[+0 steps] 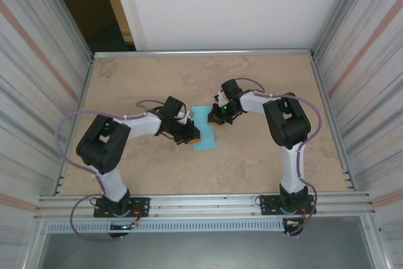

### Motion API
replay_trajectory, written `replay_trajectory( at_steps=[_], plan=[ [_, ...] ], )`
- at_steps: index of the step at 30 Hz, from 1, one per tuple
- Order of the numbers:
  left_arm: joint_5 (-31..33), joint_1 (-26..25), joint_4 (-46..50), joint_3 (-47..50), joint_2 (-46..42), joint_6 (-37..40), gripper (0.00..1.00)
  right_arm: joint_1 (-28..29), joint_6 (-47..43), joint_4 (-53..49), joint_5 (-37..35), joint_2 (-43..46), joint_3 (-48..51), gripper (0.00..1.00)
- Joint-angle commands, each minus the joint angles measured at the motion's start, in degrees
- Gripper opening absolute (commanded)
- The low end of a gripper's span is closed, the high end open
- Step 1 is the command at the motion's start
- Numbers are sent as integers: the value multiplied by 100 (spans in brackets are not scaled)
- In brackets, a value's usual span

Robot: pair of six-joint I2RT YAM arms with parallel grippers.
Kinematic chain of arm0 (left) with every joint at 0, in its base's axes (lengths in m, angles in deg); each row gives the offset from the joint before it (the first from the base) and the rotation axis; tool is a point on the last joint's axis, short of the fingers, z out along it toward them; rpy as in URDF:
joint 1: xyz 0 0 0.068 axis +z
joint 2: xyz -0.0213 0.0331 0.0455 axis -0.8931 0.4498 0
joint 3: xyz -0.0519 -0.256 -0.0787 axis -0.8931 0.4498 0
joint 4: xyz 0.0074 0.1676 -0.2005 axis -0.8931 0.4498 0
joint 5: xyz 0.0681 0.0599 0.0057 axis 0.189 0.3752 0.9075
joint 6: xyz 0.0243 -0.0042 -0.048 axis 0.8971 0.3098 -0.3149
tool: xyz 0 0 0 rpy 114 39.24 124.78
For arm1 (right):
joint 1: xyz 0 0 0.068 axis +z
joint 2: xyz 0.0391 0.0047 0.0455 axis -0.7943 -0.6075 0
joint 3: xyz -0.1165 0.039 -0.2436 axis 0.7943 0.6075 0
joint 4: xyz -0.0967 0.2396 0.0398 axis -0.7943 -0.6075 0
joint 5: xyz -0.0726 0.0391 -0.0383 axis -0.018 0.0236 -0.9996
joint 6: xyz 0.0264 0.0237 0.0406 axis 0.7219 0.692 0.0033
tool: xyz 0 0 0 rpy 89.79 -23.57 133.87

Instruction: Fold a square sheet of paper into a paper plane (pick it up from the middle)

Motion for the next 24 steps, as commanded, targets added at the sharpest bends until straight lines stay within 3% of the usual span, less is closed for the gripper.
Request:
replay_trajectory(
  at_steps=[1,6,16,24],
  plan=[
    [204,4,-169,-64,227,-212,10,43,78,-752,-1483,-684,397,0],
    [293,-6,-81,184,291,-97,10,34,86,-734,-1488,-682,401,0],
    [17,269,-265,1755,-252,-137,10,52,34,-731,-1502,-702,405,0],
    [-358,383,218,1319,-1109,38,11,55,52,-726,-1548,-681,410,0]
  ],
)
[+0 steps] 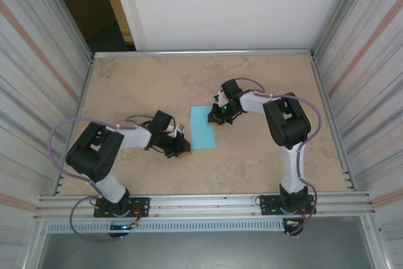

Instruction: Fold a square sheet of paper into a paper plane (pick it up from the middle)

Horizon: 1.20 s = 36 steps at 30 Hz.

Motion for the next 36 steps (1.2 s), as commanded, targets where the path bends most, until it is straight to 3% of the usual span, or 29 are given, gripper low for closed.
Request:
replay_trajectory(
  at_steps=[1,5,15,25,32,36],
  plan=[
    [-158,173,594,-377,-311,34,11,56,51,-739,-1529,-682,426,0],
    [-35,313,522,-1075,-51,69,11,57,52,-728,-1552,-676,449,0],
    [186,488,764,-3310,2002,646,10,56,13,-776,-1521,-729,399,0],
    [112,725,587,-3236,2560,795,10,31,-34,-903,-1578,-749,326,0],
    [418,1439,767,-3014,2400,937,10,-26,-39,-976,-1725,-776,370,0],
    [228,1515,724,-3108,2045,936,10,-29,-50,-982,-1743,-755,381,0]
  ],
)
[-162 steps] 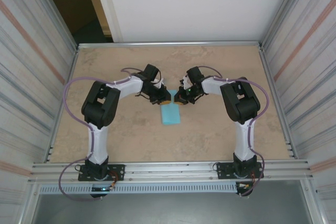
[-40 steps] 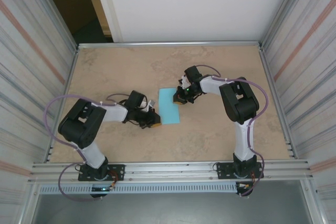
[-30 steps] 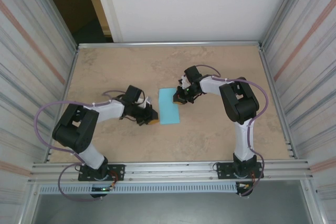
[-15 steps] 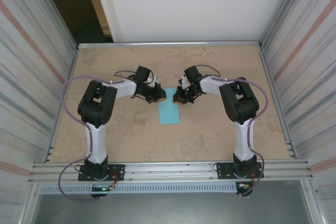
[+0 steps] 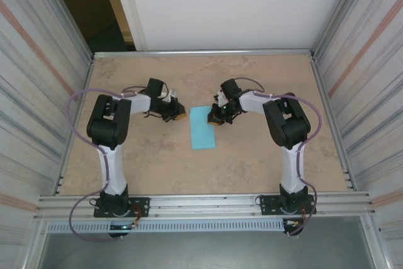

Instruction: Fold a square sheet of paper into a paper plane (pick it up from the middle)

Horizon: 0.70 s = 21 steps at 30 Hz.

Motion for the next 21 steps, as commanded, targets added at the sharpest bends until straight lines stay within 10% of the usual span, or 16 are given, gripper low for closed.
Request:
replay_trajectory(
  at_steps=[1,21],
  plan=[
    [20,-10,126,15,-405,113,10,-49,-38,-887,-1642,-745,428,0],
    [112,-593,358,-1077,768,76,10,-68,-34,-853,-1654,-821,431,0]
  ],
)
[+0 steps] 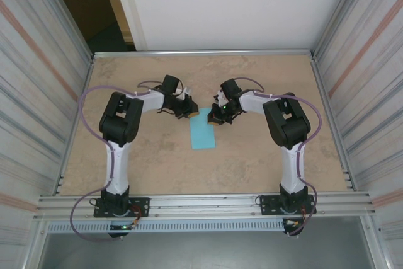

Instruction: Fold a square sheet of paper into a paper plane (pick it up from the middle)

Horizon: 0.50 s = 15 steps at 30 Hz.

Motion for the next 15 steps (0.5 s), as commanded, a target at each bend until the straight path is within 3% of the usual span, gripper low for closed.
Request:
replay_trajectory(
  at_steps=[1,7,15],
  plan=[
    [230,136,260,-140,178,127,10,-68,-32,-854,-1654,-818,434,0],
    [853,505,725,-446,337,387,10,-72,-57,-853,-1667,-814,480,0],
    [817,672,1395,-914,-65,776,10,-81,-59,-844,-1651,-805,463,0]
  ],
)
